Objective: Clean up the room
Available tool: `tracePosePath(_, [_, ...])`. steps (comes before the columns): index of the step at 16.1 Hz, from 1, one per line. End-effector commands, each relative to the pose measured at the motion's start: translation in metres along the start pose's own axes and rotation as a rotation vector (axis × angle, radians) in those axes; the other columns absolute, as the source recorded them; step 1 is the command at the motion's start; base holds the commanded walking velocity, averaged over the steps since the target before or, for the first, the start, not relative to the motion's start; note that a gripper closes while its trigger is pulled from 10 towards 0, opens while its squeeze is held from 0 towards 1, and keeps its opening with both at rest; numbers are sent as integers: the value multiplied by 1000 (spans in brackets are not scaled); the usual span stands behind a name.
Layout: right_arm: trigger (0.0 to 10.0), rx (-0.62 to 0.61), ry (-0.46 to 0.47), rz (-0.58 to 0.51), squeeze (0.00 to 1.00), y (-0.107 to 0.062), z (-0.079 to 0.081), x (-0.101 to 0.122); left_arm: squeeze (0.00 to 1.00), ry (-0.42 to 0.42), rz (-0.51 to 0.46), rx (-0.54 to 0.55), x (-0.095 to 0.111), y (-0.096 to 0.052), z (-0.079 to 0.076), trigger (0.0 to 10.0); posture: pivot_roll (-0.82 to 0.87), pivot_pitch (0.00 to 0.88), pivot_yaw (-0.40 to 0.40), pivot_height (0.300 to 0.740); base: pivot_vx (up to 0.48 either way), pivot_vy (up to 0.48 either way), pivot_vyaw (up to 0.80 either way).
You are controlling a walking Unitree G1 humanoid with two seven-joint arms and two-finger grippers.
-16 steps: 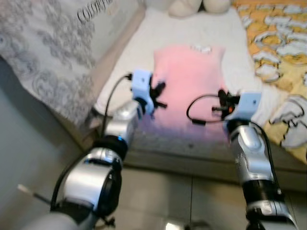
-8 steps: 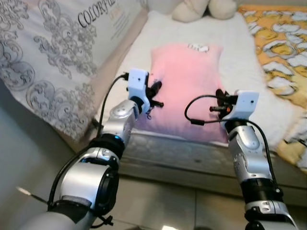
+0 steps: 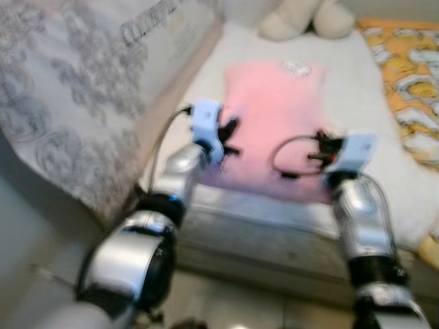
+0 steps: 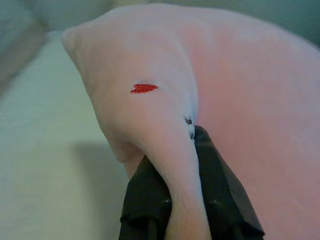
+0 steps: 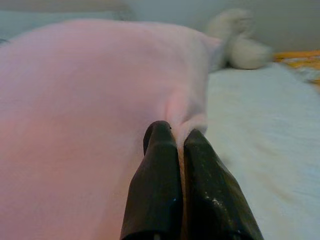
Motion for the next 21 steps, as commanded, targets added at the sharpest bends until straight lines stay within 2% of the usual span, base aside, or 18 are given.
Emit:
tracePosePath(1, [0, -8, -17, -40, 86, 2, -6, 11, 0, 8, -46, -2, 14, 4, -2, 0, -103, 0, 86, 736, 450, 0, 0])
tracePosePath(15, [0, -18, -8, -29, 86, -3, -6, 5, 0, 38, -26, 1, 10, 3, -1, 0, -100, 0, 99, 736, 449, 0, 0])
tracePosePath(18, [0, -21, -5, -25, 82, -4, -6, 2, 0, 33, -33, 7, 11, 3, -1, 0, -101, 0, 104, 736, 0, 0, 0])
tracePosePath(21, [0, -20, -1, -23, 86, -5, -5, 1, 0, 50, -43, -9, 13, 4, -2, 0, -103, 0, 108, 736, 0, 471, 0])
Point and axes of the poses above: a point about 5 cm out from each wrist's last joint towards the gripper, its own y axis pointing out of the wrist towards the gripper, its own x axis along the axis of the wrist's last joint, z = x × y, the point moved 2 cm from there along y, pointing out of the wrist towards the gripper, and after that the axes turned 8 degrees about y, right-handed, at the moved point
